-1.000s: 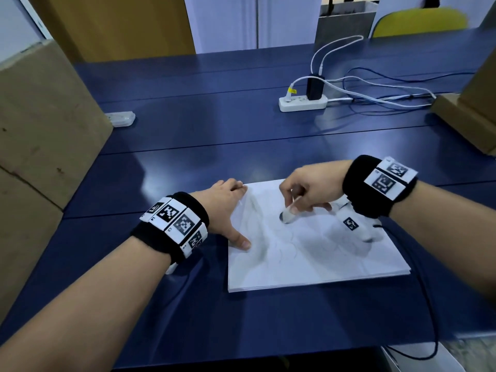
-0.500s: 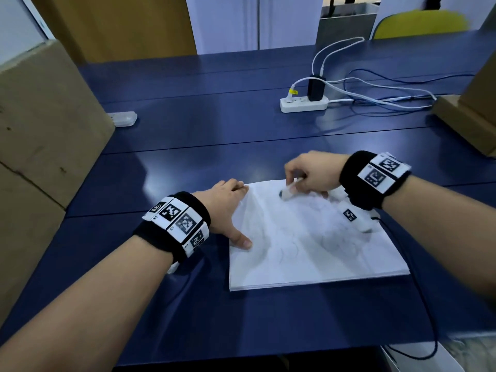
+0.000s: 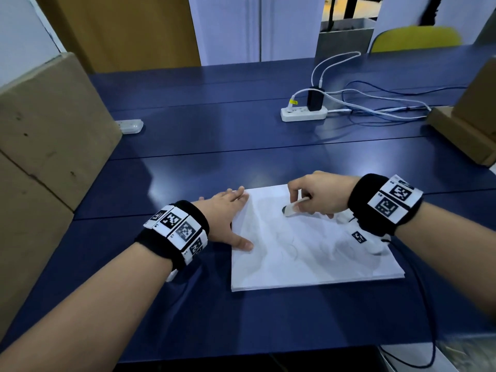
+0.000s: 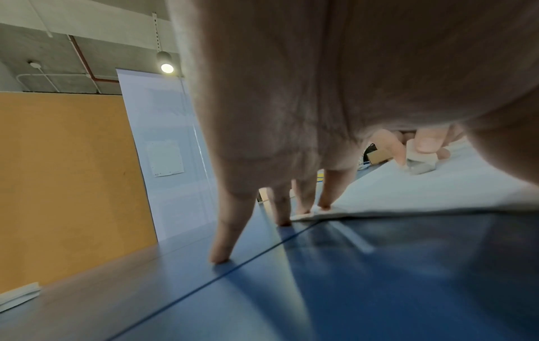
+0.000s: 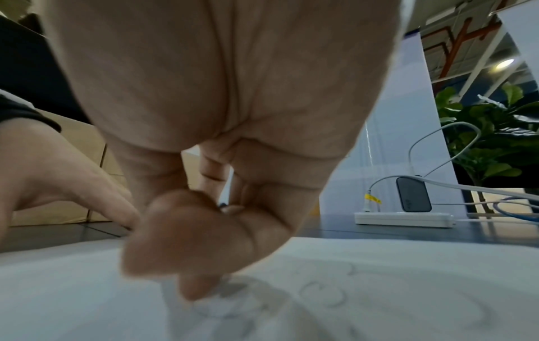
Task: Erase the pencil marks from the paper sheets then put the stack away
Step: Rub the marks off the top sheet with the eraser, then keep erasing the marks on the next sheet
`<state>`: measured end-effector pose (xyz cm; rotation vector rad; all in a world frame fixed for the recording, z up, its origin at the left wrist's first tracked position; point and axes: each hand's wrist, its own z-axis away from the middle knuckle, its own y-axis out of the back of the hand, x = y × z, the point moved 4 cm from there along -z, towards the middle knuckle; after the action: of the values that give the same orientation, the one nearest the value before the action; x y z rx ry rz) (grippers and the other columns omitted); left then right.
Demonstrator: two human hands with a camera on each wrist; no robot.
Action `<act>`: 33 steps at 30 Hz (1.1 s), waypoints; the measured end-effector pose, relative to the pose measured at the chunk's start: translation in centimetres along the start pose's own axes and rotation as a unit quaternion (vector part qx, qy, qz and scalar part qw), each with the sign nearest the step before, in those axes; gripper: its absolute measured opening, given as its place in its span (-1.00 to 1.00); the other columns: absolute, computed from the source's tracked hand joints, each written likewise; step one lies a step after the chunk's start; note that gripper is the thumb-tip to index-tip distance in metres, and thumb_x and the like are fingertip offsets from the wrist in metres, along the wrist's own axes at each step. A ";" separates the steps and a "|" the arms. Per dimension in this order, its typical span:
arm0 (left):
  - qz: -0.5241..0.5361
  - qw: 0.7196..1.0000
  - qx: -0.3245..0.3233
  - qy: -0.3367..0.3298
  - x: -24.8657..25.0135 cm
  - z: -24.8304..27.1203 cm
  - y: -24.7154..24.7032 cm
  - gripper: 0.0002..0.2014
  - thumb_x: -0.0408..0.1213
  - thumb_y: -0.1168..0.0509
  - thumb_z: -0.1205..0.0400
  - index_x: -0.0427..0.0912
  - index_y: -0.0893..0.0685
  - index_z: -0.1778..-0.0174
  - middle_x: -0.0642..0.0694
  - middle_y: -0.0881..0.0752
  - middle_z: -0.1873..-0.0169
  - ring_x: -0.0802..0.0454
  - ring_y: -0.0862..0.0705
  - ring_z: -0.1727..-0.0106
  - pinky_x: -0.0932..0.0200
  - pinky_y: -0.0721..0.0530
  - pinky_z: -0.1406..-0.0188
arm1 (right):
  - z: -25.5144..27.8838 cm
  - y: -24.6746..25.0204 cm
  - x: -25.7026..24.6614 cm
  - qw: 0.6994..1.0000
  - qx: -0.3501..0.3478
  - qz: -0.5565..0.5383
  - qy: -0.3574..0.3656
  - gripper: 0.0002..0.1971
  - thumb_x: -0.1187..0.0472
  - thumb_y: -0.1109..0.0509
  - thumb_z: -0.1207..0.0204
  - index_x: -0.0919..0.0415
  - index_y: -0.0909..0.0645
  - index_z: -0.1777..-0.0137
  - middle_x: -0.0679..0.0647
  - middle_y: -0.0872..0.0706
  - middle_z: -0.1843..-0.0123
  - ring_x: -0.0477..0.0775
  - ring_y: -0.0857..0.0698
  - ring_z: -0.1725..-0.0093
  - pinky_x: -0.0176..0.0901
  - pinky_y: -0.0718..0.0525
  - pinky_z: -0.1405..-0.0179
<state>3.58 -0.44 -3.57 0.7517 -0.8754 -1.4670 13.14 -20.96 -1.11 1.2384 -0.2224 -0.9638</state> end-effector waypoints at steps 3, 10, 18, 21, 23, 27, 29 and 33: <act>-0.020 1.000 0.018 0.006 0.1 1.6 -0.7 0.20 0.51 -0.21 -0.43 -0.08 0.34 -0.71 0.04 0.42 -0.67 0.06 0.34 -0.70 -0.44 0.01 -0.62 | 0.2 -0.2 0.1 1.000 0.020 -0.002 -0.003 -0.76 -0.18 -0.39 -0.53 -0.02 -0.57 0.07 0.07 -0.79 0.32 0.06 -0.76 0.52 -0.12 -0.70 0.33; -0.045 0.998 -0.016 -0.034 0.6 4.6 -2.5 0.31 0.57 -0.29 -0.29 -0.04 0.30 -0.72 0.09 0.39 -0.67 0.09 0.40 -0.68 -0.46 0.15 -0.61 | 0.3 -0.5 -0.5 0.998 0.044 0.037 0.005 -0.80 -0.07 -0.53 -0.42 -0.03 -0.63 0.08 -0.06 -0.76 0.18 0.03 -0.77 0.43 0.09 -0.79 0.19; -0.041 0.999 -0.009 -0.031 -0.1 4.3 -2.9 0.38 0.63 -0.26 -0.21 -0.04 0.33 -0.71 0.14 0.38 -0.68 0.10 0.36 -0.69 -0.49 0.08 -0.60 | 1.8 -2.6 -6.6 0.981 0.049 0.075 0.170 -0.71 -0.12 -0.48 -0.53 0.02 -0.74 -0.13 -0.12 -0.71 -0.03 -0.12 -0.53 0.16 -0.21 -0.57 0.02; -0.033 0.999 -0.013 -0.028 0.0 4.4 -2.9 0.38 0.63 -0.27 -0.21 -0.04 0.34 -0.71 0.15 0.39 -0.67 0.10 0.38 -0.68 -0.51 0.06 -0.59 | 1.2 -3.6 -8.4 0.978 0.029 0.107 0.179 -0.72 -0.01 -0.41 -0.59 0.09 -0.70 -0.22 -0.01 -0.71 -0.10 -0.01 -0.58 0.08 -0.10 -0.60 -0.09; -0.026 0.999 -0.015 -0.026 0.0 4.4 -2.9 0.38 0.61 -0.28 -0.21 -0.03 0.33 -0.71 0.15 0.39 -0.67 0.10 0.38 -0.68 -0.54 0.06 -0.57 | 0.6 -3.2 -8.5 0.978 0.045 0.129 0.159 -0.73 0.05 -0.38 -0.60 0.12 -0.67 -0.22 0.04 -0.69 -0.14 0.11 -0.64 -0.08 0.02 -0.61 -0.14; -0.016 0.999 -0.029 -0.012 -0.1 4.4 -2.8 0.43 0.63 -0.31 -0.16 0.00 0.39 -0.69 0.22 0.44 -0.64 0.13 0.41 -0.67 -0.63 0.05 -0.52 | 0.7 -3.1 -8.8 0.980 0.044 0.126 0.150 -0.72 0.06 -0.40 -0.54 0.11 -0.70 -0.21 0.05 -0.78 -0.07 0.12 -0.69 -0.05 0.04 -0.66 -0.09; -0.016 0.999 -0.038 -0.007 0.0 4.3 -2.7 0.44 0.62 -0.32 -0.16 -0.01 0.40 -0.69 0.22 0.46 -0.63 0.13 0.41 -0.67 -0.64 0.03 -0.51 | 1.8 -4.1 -9.2 0.978 0.000 0.119 0.173 -0.71 0.07 -0.42 -0.51 0.10 -0.73 -0.19 0.06 -0.82 0.00 0.07 -0.70 0.07 -0.01 -0.68 -0.03; -0.014 0.999 -0.046 -0.004 0.0 4.4 -2.7 0.45 0.61 -0.34 -0.16 -0.02 0.41 -0.68 0.21 0.46 -0.63 0.12 0.41 -0.67 -0.64 -0.02 -0.51 | 2.4 -4.8 -10.0 0.973 -0.050 0.107 0.200 -0.69 0.09 -0.48 -0.47 0.10 -0.74 -0.20 0.01 -0.81 -0.04 0.04 -0.70 0.02 -0.07 -0.67 -0.05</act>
<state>-1.52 -0.03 -3.64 0.6920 -0.7998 -1.5258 3.21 -15.47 -1.03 1.2579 0.0116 -0.5194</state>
